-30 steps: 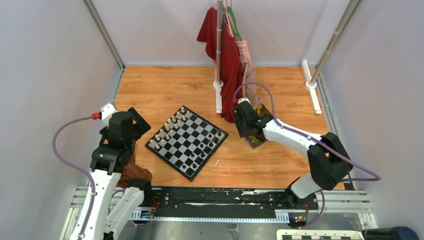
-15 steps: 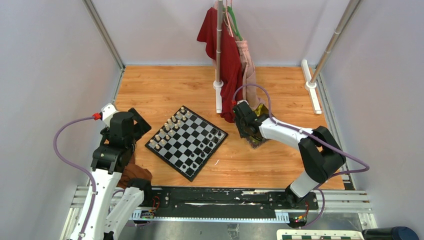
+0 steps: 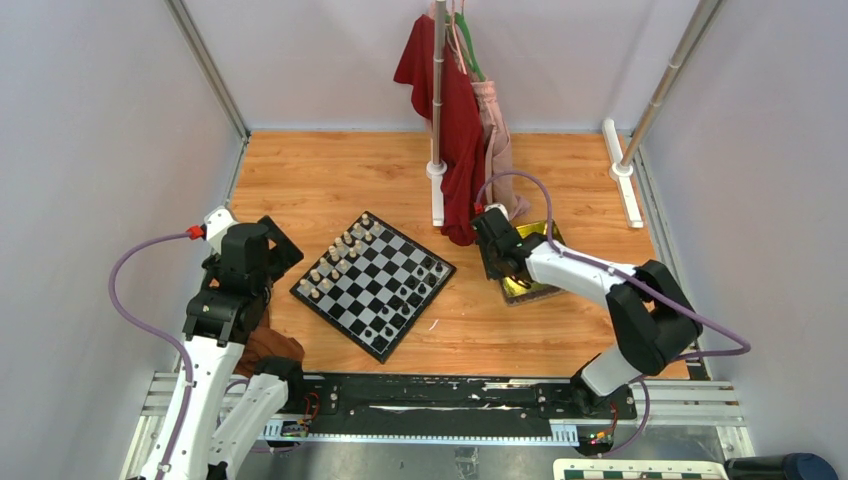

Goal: Set up the chess pieces on the board
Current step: Move the storage box to the center of the board, then reset both arms

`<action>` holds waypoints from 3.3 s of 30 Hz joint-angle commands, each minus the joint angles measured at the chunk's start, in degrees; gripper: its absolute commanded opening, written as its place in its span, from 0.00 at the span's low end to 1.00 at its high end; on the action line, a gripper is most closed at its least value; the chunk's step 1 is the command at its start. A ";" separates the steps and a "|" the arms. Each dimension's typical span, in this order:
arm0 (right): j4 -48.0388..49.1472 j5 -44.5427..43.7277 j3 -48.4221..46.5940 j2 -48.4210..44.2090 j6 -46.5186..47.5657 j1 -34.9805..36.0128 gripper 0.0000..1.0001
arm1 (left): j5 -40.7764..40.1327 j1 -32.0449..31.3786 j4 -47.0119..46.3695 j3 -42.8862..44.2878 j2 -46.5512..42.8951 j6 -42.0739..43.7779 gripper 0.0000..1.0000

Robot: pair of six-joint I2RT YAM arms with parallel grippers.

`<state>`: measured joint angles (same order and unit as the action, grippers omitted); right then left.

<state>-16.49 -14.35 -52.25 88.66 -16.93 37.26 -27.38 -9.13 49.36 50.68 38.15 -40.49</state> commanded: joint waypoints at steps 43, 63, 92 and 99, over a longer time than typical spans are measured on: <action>2.69 -0.24 -6.73 5.26 -3.06 -20.12 0.00 | -0.81 0.42 -1.65 -2.54 0.85 0.24 1.00; 1.62 -1.09 -8.24 5.02 -1.45 -20.06 0.38 | -1.00 0.42 -1.47 -2.32 -0.35 2.33 1.00; -5.94 -13.00 -4.45 -14.45 1.59 -4.38 0.38 | 7.08 0.42 11.40 -9.48 -12.59 -9.27 0.94; -5.48 -14.85 -3.48 -11.27 0.57 3.55 0.34 | 8.99 0.34 11.28 -12.30 -10.02 -12.56 0.90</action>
<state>-20.82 -26.04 -56.75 75.50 -16.45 37.43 -19.59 -9.13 59.99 39.11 27.53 -50.17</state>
